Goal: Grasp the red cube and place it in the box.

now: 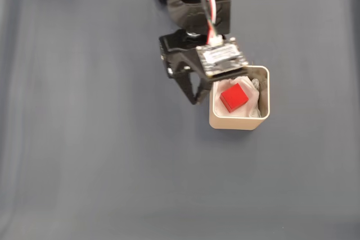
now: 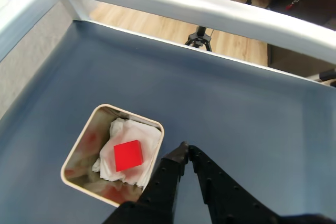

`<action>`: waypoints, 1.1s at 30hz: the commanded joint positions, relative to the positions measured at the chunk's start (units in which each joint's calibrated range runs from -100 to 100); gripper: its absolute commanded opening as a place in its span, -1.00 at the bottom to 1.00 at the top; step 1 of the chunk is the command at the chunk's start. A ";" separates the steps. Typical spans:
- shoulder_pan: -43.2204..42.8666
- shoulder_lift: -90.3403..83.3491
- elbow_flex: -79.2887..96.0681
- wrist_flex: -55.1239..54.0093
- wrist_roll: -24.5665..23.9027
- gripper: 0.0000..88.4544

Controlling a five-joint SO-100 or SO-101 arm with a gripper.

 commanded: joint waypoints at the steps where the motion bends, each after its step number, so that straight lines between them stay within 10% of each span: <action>1: 2.84 -3.51 1.04 0.37 -0.88 -1.00; 33: 6.32 -40.90 47.90 3.00 -0.44 -1.00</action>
